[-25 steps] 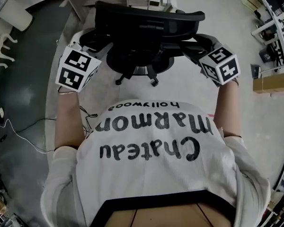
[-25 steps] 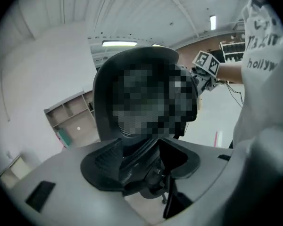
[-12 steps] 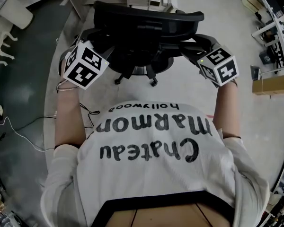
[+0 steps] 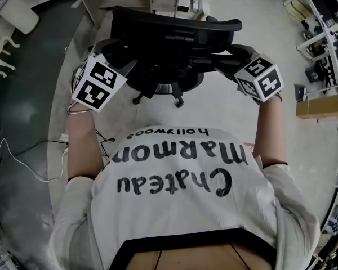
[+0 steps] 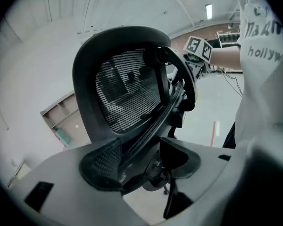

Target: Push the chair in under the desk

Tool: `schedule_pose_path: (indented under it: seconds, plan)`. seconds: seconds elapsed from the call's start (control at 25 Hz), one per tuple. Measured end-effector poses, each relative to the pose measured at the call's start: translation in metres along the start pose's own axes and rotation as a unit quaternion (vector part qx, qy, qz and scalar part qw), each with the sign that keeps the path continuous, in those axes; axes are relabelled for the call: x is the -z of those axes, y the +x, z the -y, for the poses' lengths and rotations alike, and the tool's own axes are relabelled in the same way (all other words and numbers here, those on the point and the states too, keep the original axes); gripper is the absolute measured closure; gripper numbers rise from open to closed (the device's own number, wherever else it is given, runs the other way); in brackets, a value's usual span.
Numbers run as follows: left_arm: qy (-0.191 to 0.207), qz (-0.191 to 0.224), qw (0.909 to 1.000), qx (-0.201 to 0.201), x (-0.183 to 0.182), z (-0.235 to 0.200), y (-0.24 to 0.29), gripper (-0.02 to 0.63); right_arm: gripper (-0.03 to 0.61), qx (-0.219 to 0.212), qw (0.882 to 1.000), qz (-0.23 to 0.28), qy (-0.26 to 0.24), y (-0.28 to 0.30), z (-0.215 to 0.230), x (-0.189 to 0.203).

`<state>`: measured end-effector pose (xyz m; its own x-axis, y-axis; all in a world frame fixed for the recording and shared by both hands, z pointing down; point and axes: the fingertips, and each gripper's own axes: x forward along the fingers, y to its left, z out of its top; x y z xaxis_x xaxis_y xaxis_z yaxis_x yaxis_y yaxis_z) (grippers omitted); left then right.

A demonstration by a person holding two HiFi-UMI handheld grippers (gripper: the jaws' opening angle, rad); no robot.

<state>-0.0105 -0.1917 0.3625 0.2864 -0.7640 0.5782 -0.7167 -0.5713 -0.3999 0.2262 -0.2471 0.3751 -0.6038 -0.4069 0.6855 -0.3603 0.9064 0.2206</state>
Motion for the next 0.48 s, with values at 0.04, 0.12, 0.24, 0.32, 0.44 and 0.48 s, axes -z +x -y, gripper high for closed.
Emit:
schedule_pose_path:
  seconds: [0.04,0.12,0.24,0.32,0.44,0.48]
  plan:
    - [-0.002,0.005,1.0,-0.001,-0.0007,-0.0003,-0.0004,0.357,0.307,-0.003,1.0,-0.003,-0.002,0.0003,0.0003,-0.0004]
    - [-0.004,0.012,0.9999,-0.002,-0.0018,-0.0004,-0.0003,0.357,0.307,-0.007,1.0,-0.007,-0.003,0.0005,0.0011,-0.0007]
    - [-0.006,0.01,0.9999,0.002,-0.0015,0.0001,0.0002,0.359,0.305,-0.005,1.0,-0.007,-0.006,0.0013,0.0019,-0.0008]
    - [-0.006,0.0,1.0,0.003,-0.0009,0.0003,0.0005,0.359,0.305,-0.004,1.0,-0.005,-0.009,0.0023,0.0022,-0.001]
    - [-0.004,-0.013,0.9999,0.001,-0.0002,0.0008,0.0005,0.359,0.302,-0.001,1.0,-0.003,-0.013,0.0029,0.0022,-0.0014]
    - [-0.005,-0.016,0.9999,0.001,0.0,0.0012,0.0004,0.359,0.302,0.0,1.0,-0.003,-0.013,0.0029,0.002,-0.0014]
